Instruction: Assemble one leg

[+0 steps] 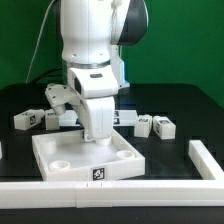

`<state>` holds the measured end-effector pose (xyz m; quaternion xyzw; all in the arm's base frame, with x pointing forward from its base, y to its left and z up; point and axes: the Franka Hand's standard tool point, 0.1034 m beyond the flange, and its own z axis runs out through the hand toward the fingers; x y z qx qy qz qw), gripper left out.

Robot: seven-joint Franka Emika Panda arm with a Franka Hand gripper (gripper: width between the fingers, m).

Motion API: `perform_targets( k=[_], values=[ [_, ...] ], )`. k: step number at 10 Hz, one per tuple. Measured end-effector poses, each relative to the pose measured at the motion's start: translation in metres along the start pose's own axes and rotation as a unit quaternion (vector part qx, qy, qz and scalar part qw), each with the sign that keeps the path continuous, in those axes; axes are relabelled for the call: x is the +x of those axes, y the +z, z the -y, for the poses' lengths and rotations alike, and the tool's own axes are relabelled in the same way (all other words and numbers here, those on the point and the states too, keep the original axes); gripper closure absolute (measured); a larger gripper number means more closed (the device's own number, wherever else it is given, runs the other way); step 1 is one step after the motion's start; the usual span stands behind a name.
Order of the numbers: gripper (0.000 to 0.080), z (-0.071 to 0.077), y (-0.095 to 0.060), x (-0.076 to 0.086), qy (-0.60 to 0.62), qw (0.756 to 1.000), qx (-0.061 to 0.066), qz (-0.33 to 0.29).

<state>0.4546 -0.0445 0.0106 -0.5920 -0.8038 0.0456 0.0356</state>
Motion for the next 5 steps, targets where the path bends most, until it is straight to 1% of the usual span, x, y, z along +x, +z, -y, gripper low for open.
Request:
perform_targets(
  k=[1,4,5],
  values=[
    [0.0727,-0.004,0.0,0.01,0.042,0.999,-0.002,-0.001],
    [0.0727,-0.021,-0.002,0.052,0.132,0.991,-0.007,-0.003],
    [0.0727,-0.028,-0.003,0.062,0.153,0.988,-0.009,-0.003]
  ],
)
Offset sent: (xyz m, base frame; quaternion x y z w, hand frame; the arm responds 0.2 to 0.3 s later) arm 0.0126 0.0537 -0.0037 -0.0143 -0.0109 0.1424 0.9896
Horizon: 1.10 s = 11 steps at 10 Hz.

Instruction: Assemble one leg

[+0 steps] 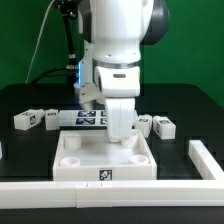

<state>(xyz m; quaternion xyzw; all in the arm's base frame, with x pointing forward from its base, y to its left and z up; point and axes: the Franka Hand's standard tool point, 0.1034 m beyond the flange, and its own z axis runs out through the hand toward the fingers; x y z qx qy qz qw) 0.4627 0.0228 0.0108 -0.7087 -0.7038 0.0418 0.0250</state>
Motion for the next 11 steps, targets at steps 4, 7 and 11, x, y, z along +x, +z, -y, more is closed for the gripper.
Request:
perform_targets(
  k=[4,7,11],
  values=[
    [0.0727,-0.023,-0.005,0.039,0.022,1.0,-0.013,-0.004],
    [0.0731,-0.034,-0.009,0.06,0.005,1.0,-0.019,-0.009],
    [0.0732,-0.038,-0.01,0.069,-0.001,1.0,-0.016,-0.011]
  ],
)
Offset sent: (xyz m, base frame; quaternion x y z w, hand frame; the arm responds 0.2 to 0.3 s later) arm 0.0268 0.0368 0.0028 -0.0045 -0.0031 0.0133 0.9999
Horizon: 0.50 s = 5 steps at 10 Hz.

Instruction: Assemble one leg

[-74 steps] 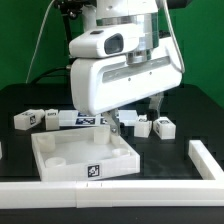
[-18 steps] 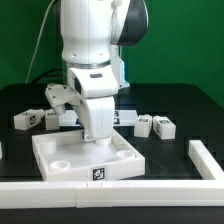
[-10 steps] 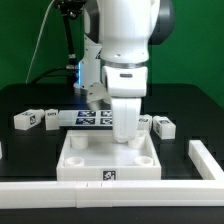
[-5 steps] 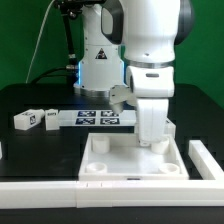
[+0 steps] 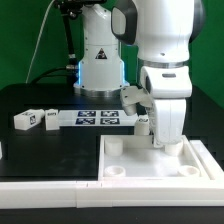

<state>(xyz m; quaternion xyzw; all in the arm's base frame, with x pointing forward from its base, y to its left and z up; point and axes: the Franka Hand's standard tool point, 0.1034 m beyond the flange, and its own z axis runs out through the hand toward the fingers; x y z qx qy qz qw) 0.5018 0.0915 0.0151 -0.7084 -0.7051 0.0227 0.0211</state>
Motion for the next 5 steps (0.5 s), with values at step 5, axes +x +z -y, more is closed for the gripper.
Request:
perform_targets(
  k=[5],
  values=[
    [0.0733,0.0007,0.0005,0.0002,0.003,1.0,0.0,0.0]
  ],
)
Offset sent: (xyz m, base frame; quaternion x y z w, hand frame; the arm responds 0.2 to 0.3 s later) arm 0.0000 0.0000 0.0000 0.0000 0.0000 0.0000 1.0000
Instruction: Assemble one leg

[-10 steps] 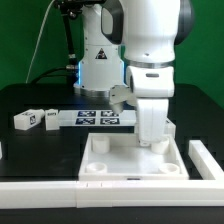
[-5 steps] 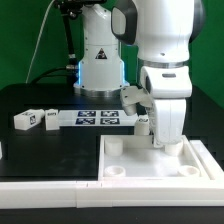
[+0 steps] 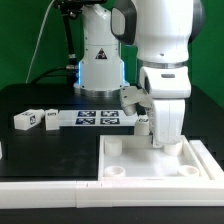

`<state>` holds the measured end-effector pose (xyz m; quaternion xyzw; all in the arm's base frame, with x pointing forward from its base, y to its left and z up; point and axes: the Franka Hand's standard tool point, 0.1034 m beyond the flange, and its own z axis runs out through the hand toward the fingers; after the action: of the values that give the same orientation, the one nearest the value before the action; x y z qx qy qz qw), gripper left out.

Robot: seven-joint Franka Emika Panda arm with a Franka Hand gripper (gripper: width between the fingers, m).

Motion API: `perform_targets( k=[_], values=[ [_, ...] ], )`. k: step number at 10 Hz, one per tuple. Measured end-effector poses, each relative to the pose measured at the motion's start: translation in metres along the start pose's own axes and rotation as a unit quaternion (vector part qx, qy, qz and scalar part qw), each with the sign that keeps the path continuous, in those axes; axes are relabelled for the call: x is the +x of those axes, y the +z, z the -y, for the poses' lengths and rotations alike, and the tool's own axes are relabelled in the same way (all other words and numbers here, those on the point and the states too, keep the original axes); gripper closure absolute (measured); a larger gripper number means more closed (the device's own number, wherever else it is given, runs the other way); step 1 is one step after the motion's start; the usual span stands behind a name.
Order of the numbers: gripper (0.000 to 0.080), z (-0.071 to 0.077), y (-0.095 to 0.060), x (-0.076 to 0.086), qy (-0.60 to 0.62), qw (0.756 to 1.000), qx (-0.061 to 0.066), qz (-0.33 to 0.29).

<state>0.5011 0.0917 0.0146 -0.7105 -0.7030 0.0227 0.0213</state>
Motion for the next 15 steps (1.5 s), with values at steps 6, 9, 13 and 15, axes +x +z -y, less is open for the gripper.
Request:
perform_targets(
  k=[6,9,13,15],
  values=[
    [0.0641,0.0008,0.0029,0.005,0.0,1.0,0.0,-0.002],
    [0.0322,0.0008,0.003,0.0048,0.0,1.0,0.0,-0.002],
    [0.0153,0.0007,0.003,0.0046,0.0,1.0,0.0,-0.002],
    [0.015,0.0007,0.003,0.0045,0.0,1.0,0.0,-0.002]
  ],
)
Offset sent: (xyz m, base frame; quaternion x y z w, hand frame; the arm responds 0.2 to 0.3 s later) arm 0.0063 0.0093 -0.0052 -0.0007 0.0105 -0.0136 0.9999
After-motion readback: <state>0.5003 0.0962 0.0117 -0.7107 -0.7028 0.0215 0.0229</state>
